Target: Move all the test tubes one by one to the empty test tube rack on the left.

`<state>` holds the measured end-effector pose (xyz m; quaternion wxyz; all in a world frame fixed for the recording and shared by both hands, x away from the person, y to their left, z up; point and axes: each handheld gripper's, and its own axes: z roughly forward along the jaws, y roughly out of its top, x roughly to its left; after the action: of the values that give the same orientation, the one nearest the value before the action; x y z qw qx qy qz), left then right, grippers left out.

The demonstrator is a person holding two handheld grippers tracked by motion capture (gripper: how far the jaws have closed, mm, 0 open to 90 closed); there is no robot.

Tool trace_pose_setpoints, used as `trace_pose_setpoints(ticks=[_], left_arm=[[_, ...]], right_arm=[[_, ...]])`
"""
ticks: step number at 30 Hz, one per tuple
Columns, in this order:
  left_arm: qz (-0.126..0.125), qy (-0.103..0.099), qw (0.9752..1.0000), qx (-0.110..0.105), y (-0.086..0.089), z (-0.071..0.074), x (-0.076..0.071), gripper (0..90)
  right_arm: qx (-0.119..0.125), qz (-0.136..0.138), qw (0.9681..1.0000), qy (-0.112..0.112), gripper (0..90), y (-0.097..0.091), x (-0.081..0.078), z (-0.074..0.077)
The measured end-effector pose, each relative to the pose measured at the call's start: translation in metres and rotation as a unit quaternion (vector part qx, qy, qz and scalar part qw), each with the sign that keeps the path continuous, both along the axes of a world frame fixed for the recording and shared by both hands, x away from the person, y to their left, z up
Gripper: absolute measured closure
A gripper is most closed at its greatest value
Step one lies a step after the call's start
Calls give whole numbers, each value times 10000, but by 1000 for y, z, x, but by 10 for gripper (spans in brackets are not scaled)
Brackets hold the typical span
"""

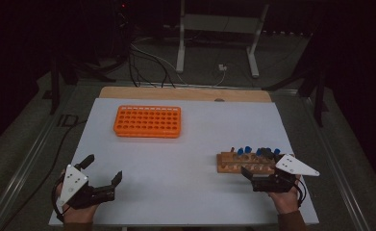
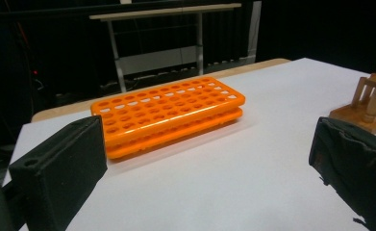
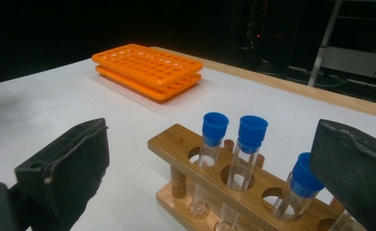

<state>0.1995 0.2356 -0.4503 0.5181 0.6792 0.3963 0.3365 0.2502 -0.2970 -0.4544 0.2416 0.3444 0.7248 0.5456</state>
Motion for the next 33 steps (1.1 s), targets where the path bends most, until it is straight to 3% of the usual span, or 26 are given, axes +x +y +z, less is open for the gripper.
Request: trace_pose_setpoints(ticks=[11,20,33], left_arm=[[127,20,9999,-21,1,-1,-1,2],[177,69,9998,-74,1,-3,0,2],[160,132,9998,-40,-1,-6,3,3]], right_arm=[[53,7,10000,8,9,0,0,4],[168,-209,9996,-83,10,-17,3,17],[233,-638,9976,109,36,-47,10,17]])
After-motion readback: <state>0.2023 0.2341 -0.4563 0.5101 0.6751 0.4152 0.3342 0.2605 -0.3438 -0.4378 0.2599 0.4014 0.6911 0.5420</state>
